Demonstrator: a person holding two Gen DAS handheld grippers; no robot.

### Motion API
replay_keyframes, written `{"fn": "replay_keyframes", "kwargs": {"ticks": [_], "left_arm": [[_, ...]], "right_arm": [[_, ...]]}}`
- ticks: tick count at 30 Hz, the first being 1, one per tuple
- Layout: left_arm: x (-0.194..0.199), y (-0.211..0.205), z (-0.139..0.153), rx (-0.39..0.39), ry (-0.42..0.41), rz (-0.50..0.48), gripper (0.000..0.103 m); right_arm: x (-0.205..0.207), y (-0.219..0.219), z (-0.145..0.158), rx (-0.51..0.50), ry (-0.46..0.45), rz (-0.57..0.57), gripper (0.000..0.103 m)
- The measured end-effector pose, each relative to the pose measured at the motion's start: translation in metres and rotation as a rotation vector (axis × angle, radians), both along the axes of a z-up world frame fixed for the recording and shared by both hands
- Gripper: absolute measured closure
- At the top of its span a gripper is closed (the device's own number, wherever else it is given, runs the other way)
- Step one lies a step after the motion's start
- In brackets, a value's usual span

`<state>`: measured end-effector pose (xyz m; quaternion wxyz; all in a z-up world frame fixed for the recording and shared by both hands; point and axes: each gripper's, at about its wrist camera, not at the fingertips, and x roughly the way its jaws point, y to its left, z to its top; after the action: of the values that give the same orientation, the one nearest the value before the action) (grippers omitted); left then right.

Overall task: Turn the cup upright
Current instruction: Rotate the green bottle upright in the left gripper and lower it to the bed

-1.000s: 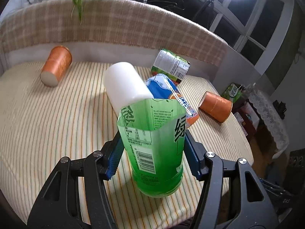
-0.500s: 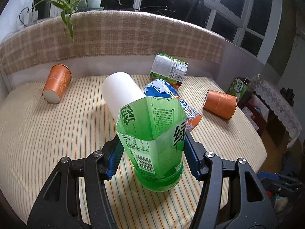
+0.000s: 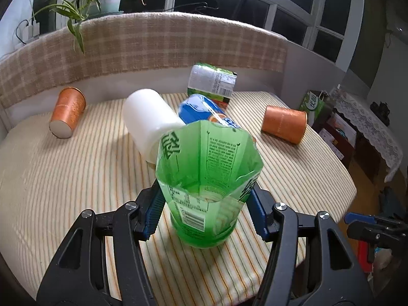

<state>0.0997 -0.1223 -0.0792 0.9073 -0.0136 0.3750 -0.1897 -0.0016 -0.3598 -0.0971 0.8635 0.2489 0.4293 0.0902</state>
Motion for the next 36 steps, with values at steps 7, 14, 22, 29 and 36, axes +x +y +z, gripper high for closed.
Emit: {"fn": "replay_keyframes", "kwargs": {"ticks": [7,14,22,29,36], "left_arm": [[-0.004,0.001,-0.001,-0.011,0.003,0.004,0.043],[-0.004,0.006,-0.003,-0.041,0.027,0.006,0.040],[-0.006,0.009,-0.002,-0.073,0.030,0.018,0.024],[-0.009,0.012,-0.005,-0.081,0.046,0.013,0.023],[-0.015,0.018,-0.011,-0.091,0.075,0.011,0.023]], "right_arm": [[0.000,0.000,0.000,0.001,0.000,0.002,0.022],[0.000,0.001,0.001,-0.001,-0.001,0.006,0.022],[-0.001,0.001,0.002,-0.002,-0.001,0.005,0.022],[0.000,0.004,0.004,-0.004,-0.003,0.015,0.022],[0.001,0.009,0.008,-0.019,-0.011,0.027,0.022]]}}
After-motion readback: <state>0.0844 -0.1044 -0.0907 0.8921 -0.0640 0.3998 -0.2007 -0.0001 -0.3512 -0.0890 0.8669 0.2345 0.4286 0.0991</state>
